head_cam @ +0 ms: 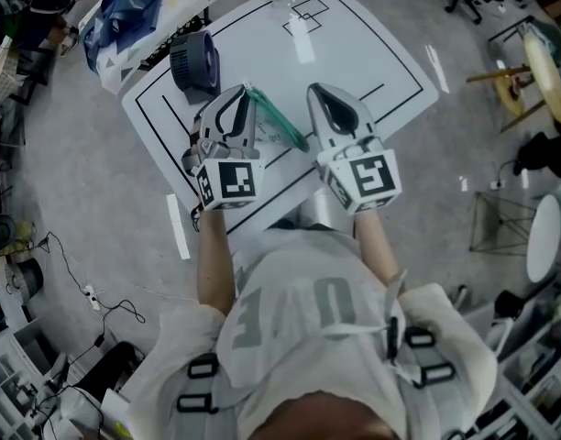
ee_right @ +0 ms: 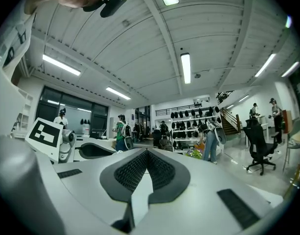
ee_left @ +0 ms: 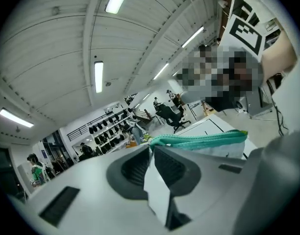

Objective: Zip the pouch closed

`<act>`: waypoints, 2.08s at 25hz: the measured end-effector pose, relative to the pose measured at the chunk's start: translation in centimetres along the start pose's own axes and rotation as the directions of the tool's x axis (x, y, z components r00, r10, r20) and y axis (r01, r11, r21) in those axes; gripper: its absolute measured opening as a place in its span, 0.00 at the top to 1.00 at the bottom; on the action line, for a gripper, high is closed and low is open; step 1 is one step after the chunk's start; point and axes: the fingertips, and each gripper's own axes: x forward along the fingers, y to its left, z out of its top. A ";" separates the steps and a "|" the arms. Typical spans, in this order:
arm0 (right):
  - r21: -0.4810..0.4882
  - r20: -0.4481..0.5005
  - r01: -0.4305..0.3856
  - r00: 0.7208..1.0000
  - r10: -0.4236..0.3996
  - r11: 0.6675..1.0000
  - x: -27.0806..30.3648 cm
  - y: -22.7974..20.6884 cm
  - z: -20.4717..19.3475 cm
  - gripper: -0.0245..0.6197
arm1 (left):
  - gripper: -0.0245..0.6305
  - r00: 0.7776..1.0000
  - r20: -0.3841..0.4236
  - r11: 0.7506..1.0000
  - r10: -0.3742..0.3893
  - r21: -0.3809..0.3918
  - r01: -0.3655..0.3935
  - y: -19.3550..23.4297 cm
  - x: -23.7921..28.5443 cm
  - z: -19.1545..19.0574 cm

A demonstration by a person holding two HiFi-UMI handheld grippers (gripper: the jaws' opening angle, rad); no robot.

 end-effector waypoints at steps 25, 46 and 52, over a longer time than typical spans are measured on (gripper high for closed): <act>0.572 0.100 -0.638 0.677 0.729 0.515 1.9 6.8 0.4 0.71 | 0.91 0.902 0.236 0.929 -0.361 0.004 0.371 -5.0 -4.6 3.6; 0.580 0.131 -0.663 0.649 0.749 0.473 1.5 7.7 -0.4 0.94 | 0.91 0.905 0.223 0.928 -0.363 -0.002 0.373 -4.5 -4.4 3.1; 0.501 0.117 -0.662 0.690 0.715 0.557 1.3 7.5 -0.5 0.95 | 0.91 0.897 0.233 0.918 -0.375 -0.042 0.394 -4.6 -4.5 3.0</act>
